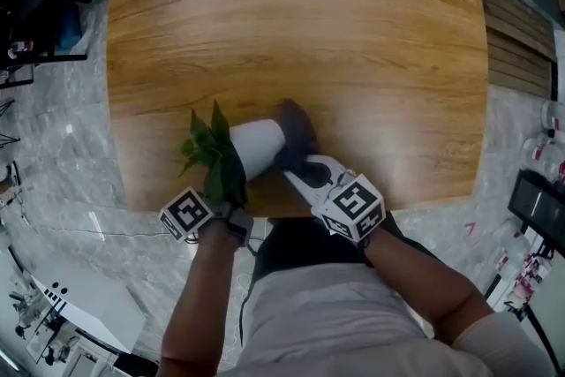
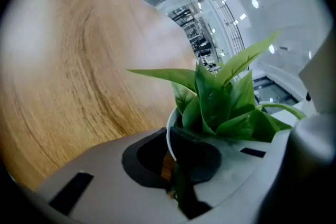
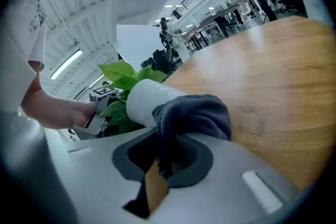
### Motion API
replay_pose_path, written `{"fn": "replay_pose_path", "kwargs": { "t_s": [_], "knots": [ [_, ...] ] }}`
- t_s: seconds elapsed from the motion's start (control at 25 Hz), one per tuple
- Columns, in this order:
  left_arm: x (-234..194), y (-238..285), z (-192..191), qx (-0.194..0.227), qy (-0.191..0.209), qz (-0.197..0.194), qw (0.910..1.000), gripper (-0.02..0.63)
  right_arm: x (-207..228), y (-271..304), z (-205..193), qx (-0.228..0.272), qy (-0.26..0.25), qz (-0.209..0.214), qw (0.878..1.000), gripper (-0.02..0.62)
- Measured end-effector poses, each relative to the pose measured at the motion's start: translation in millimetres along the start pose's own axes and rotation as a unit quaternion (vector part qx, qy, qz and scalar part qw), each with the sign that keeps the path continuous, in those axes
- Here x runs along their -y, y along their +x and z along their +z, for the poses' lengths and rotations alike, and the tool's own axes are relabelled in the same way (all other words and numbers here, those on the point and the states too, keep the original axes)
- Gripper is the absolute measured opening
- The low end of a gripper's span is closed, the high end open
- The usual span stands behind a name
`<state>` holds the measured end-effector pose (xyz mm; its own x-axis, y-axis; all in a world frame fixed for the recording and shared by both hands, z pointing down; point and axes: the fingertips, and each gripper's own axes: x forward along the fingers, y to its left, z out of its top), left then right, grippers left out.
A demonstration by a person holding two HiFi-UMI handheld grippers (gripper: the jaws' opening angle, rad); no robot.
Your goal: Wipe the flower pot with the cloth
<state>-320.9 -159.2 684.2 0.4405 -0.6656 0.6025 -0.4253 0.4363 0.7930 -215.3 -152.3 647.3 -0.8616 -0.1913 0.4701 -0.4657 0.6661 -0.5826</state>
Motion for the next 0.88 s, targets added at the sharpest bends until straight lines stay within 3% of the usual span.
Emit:
{"fn": "replay_pose_path", "kwargs": {
  "t_s": [0.08,0.16,0.32,0.44,0.56,0.64,0.72,0.88],
  "knots": [
    [4.2,-0.9,2.5,-0.002,0.058,0.010,0.9983,0.025,-1.0,-4.8,9.2,0.008,0.007,0.000,1.000,0.035],
    [6.7,-2.6,5.2,-0.001,0.111,0.019,0.9937,0.026,-21.3,-7.4,36.6,0.037,-0.006,0.027,0.999,0.035],
    [12.1,-5.3,6.7,-0.001,0.213,0.033,0.9765,0.031,-54.4,-5.4,75.2,0.083,-0.031,0.090,0.992,0.035],
    [10.5,-8.8,5.2,0.003,0.248,0.034,0.9683,0.037,-32.2,-5.1,64.0,0.090,-0.018,0.075,0.993,0.035],
    [13.0,-13.1,5.6,0.006,0.280,0.029,0.9597,0.038,9.9,-6.6,44.9,0.072,0.009,0.021,0.997,0.035],
    [19.6,-14.5,5.4,0.007,0.315,0.027,0.9488,0.034,24.7,-6.6,38.6,0.058,0.024,-0.001,0.998,0.035],
    [26.2,-13.9,4.4,0.009,0.345,0.030,0.9380,0.032,14.3,-7.1,47.2,0.059,0.022,0.009,0.998,0.035],
    [34.1,-14.2,1.5,0.014,0.385,0.043,0.9217,0.032,-46.4,-12.5,89.3,0.098,0.023,0.093,0.991,0.035]
  ]
}}
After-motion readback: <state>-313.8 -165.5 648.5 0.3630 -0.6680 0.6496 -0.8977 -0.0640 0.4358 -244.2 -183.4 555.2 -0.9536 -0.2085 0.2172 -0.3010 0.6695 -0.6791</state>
